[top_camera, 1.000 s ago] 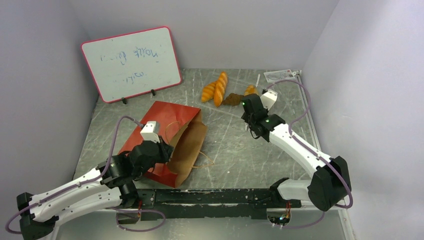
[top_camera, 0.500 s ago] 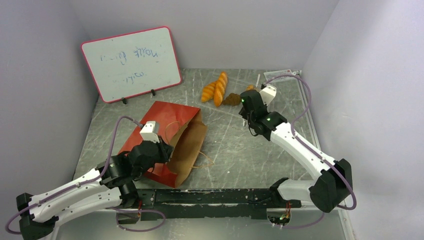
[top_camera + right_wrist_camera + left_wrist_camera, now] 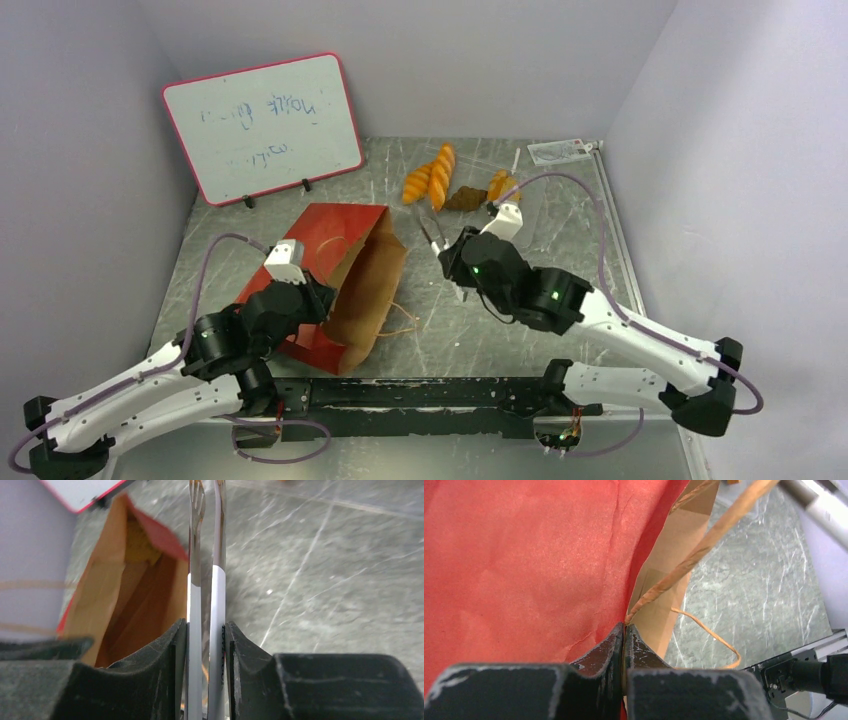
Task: Take the fake bread out of the paper bag
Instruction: Place the fake bread in the container, then take out the fake bread from the paper bag.
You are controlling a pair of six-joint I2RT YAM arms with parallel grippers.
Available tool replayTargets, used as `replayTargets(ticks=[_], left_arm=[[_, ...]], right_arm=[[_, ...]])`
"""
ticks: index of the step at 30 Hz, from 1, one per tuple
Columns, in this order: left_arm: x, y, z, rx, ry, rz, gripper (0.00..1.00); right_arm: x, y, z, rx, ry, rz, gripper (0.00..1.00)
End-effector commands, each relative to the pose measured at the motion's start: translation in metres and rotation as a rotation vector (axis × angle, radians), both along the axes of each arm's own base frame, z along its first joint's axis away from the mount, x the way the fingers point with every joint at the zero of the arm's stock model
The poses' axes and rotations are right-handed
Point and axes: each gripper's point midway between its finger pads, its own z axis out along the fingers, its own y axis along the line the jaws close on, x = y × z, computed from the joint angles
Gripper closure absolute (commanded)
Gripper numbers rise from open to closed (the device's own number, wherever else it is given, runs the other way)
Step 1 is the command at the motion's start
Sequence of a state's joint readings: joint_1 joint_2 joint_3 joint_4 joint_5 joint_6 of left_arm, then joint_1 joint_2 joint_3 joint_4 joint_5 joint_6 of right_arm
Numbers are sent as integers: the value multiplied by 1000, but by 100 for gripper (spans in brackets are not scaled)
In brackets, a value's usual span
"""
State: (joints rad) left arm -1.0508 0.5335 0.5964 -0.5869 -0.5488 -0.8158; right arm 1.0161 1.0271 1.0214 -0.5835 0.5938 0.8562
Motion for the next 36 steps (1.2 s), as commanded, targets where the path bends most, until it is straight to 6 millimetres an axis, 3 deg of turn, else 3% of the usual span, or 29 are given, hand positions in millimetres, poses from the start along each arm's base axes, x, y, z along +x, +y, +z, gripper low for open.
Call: replayTargets(ticks=[1,7,16,26,33,36], left_arm=[[4,15,30,1,-41,56,93],[4,15,33,28,-23,60,93],[7,8,21,42,0,62,93],[3,23,17,53,4,89,93],[3,22,18,55,-4,80,93],[3,20,19,55,-6,71,93]], right_arm=[[-39,16,13,97,13,79,73],[-78,43,18,123,20,223,73],[-109,48,33,102,25,334,74],[-118,26,64,123,20,334,74],[-124,34,69,130,26,381,75],[-130,47,59,114,43,425,75]])
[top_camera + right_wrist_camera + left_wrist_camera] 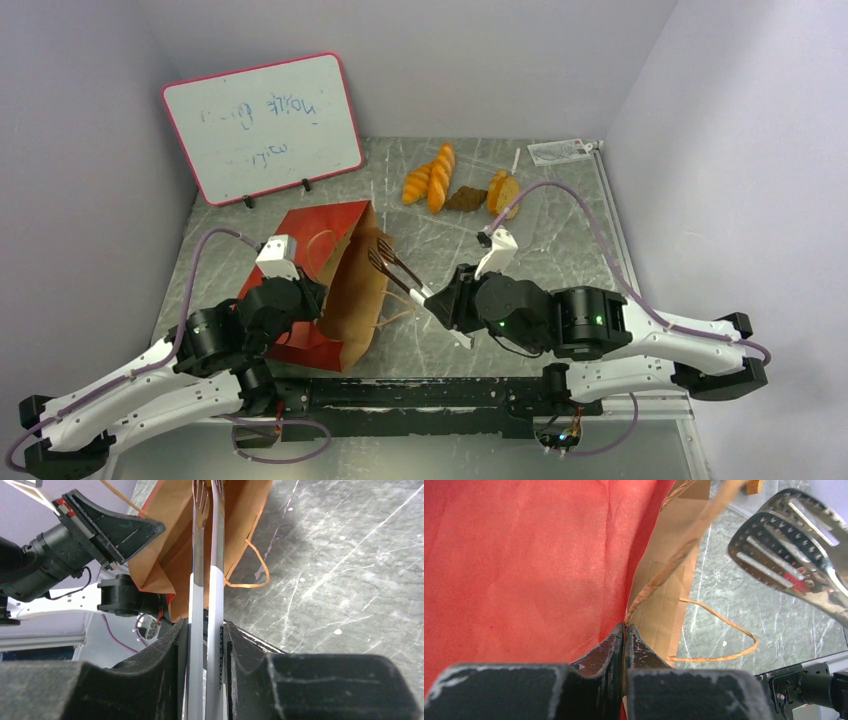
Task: Take the fake bread out of the paper bag
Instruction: Take out the fake bread from the paper bag.
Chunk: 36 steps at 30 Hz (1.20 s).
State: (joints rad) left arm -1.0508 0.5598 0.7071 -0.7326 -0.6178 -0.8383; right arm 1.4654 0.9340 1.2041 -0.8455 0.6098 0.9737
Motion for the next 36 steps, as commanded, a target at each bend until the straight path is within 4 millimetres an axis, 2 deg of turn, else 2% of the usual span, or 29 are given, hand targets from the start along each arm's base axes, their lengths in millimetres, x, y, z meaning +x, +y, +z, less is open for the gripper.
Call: replayTargets(ticks=[1,7,8,9,10,11,17,21,24,27,36], left_arm=[[1,0,2,-1,-14,-1,93],[-2,-6,10,-42,-32,-48,93],[-4,-8,12,-50,-35,-63,93],[-5,-10,14,-57,-39,-80,93],[-7,-12,17,-67,-42,-100,93],[-9,-13,19,-72,-41,-113,93],[-22,-8,30,-114,-11,-139,93],[-25,-11,32,-108,9,-157,93],[-26,-17,28,-94,35,-175,93],[-26,-25,24,-92,43,-195,93],[-25,-34,18,-119,41,-213,93]], right_arm=[[-8,17,-1,17,7,59,74],[-21,53,-34,59,51,149,73],[-23,60,-46,46,57,159,73],[-23,67,-45,64,54,171,72],[-23,76,-60,49,53,179,72],[-22,82,-67,46,48,181,72],[5,115,-98,85,44,200,70],[29,123,-115,60,30,177,70],[42,129,-122,53,33,168,69],[46,136,-129,35,35,179,69],[64,146,-133,-25,-63,163,66]])
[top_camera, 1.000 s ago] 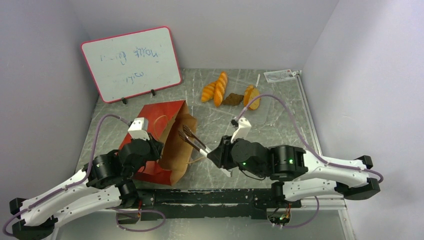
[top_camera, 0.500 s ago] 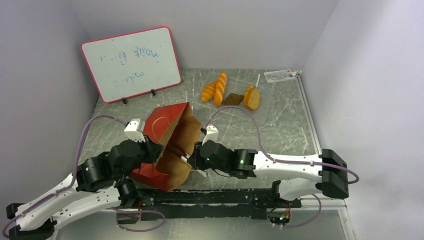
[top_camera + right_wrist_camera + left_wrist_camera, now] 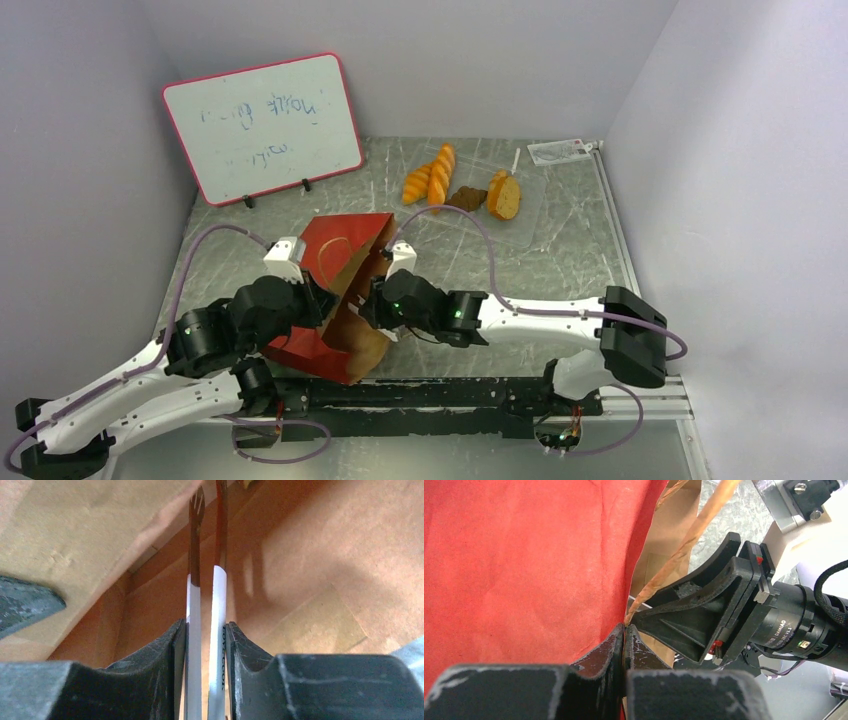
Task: Take the fake bread out of the paper bag
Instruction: Take out the fake bread from the paper bag.
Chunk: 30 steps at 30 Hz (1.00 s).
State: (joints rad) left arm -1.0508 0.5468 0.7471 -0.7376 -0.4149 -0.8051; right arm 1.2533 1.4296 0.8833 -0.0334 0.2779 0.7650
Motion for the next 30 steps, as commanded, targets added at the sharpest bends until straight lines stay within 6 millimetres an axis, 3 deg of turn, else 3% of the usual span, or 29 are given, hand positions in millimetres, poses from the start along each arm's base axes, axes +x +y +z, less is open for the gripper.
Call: replayTargets(ticks=[1,21,30], left_arm=[[-1,-10,7,-55,-13,-26,93],[-5,-15,6,-92,-5,-48,93],[-2,0,4,-83,-9,15,93]], right_arm=[[16,18,30,62,-111,-2,66],[42,46,-6,-136,-266,-52,62],[46,36,-12,-178,-268,-79,89]])
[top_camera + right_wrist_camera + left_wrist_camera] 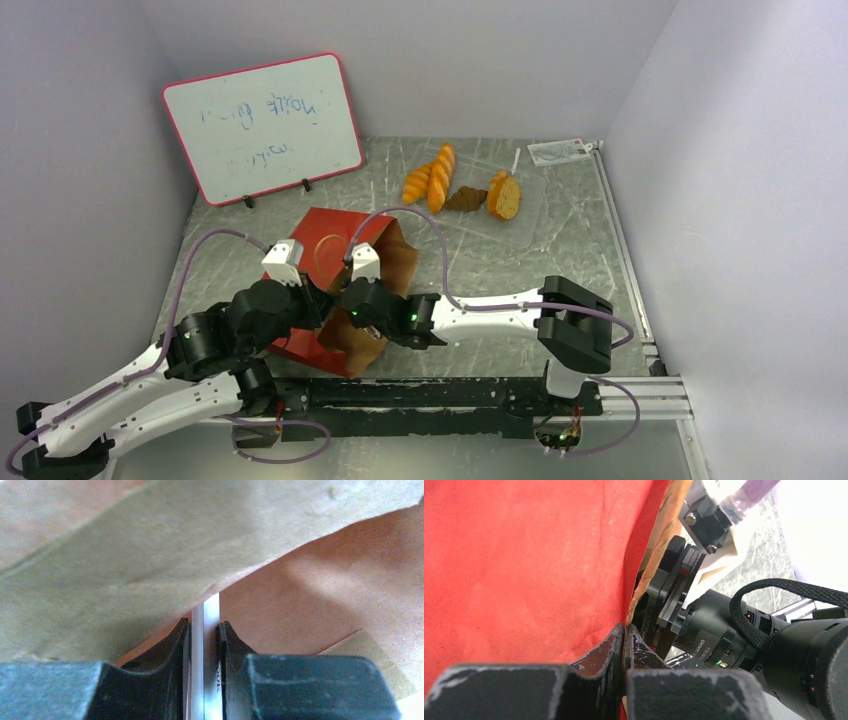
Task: Take the fake bread out of the paper bag
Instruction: Take out the fake bread from the paper bag.
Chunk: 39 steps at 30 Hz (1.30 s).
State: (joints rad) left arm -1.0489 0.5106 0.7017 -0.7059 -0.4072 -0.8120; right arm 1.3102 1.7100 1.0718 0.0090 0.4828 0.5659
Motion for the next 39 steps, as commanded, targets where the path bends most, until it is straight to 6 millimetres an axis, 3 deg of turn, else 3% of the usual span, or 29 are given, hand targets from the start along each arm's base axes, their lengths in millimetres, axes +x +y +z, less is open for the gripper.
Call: replayTargets(ticks=[1,6,17,28,39], left_arm=[[0,3,9,-55,-6,33,93],[6,11,7,-43,-16,86,93],[26,23,-4,40,5,253,93],[50,18,-2,16,-55,369,93],[53,31,-5,11,-61,448,93]], right_arm=[[16,-8,18,25,-52,-66,92],[14,-21,23,33,-40,-60,100],[-3,-39,55,81,18,-9,100],[-33,-56,62,86,135,34,100],[-63,-76,96,102,136,51,100]])
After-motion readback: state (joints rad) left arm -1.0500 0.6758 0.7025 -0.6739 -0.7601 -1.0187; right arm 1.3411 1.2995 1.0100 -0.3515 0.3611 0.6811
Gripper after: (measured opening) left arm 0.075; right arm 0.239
